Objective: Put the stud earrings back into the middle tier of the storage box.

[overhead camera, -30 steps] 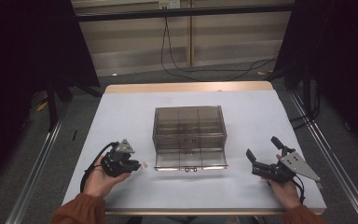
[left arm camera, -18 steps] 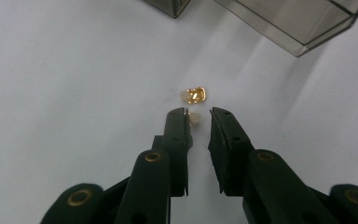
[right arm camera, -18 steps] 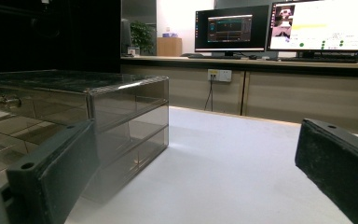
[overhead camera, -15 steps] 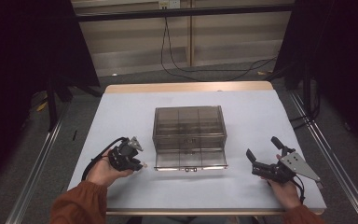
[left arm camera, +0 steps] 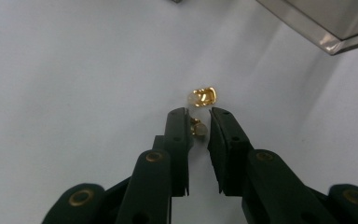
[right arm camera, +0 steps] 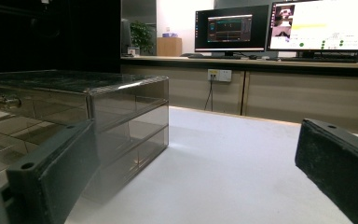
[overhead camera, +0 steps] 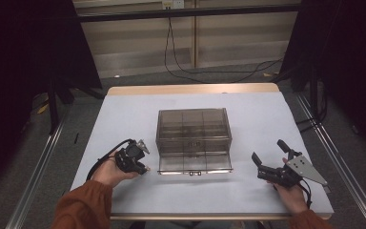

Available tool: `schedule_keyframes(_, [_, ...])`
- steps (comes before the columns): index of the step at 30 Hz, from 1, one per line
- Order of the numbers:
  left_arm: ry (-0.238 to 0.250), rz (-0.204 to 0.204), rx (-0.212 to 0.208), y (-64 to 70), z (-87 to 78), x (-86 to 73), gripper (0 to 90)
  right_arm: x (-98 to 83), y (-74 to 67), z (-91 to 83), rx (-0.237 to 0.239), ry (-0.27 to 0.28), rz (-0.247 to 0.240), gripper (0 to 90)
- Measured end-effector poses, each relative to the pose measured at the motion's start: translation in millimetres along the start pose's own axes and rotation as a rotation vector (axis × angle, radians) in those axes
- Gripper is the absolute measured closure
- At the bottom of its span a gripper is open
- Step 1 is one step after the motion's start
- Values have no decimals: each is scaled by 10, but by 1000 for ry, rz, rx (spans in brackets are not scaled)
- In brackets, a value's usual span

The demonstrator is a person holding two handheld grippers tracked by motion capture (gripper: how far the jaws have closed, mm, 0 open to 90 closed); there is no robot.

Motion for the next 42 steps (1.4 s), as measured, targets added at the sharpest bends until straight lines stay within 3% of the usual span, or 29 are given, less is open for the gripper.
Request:
schedule_keyframes(5, [-4,2,-10,10,0,0,851,0,0,0,0,0,1,0])
schedule_keyframes(7, [1,-27,-9,5,3,-2,858,0,-3,1,3,1,0,0])
schedule_keyframes(14, [32,-47,-20,-9,-21,-26,862,0,0,-1,0,0,3,0])
schedule_keyframes(15, [65,-62,-23,1,-32,-34,863,0,0,0,0,0,1,0])
schedule_keyframes(19, [103,-73,-22,16,-48,-75,863,0,-2,0,1,1,1,0])
schedule_keyframes(20, [144,-89,-28,31,-73,-96,862,0,-3,0,2,1,1,0])
schedule_keyframes(21, [144,-89,-28,31,-73,-96,862,0,-3,0,2,1,1,0])
schedule_keyframes(22, [186,-102,-22,31,-107,-118,863,0,-1,-1,0,0,1,0])
schedule_keyframes(24, [223,-113,-15,43,-127,-137,863,0,0,0,0,0,1,0])
schedule_keyframes(27, [237,-98,4,80,-136,-173,863,0,0,0,0,0,0,0])
schedule_keyframes(34, [335,-121,24,97,-242,-159,863,0,0,-1,0,0,3,0])
schedule_keyframes(36, [363,-126,21,120,-288,-140,863,0,0,0,0,0,1,0])
schedule_keyframes(38, [380,-116,-17,168,-303,-109,863,0,0,0,0,0,3,0])
schedule_keyframes(42, [393,-102,-18,217,-316,-56,863,0,0,0,0,0,3,0])
Point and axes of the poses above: each handheld gripper's, and its own axes: z roughly forward along the jaws, x roughly out of its top, y roughly to its right, the point moved 9 cm from there along z, roughly forward along the jaws, and after that the axes turned 3 degrees about -z, right-handed, at the moved point
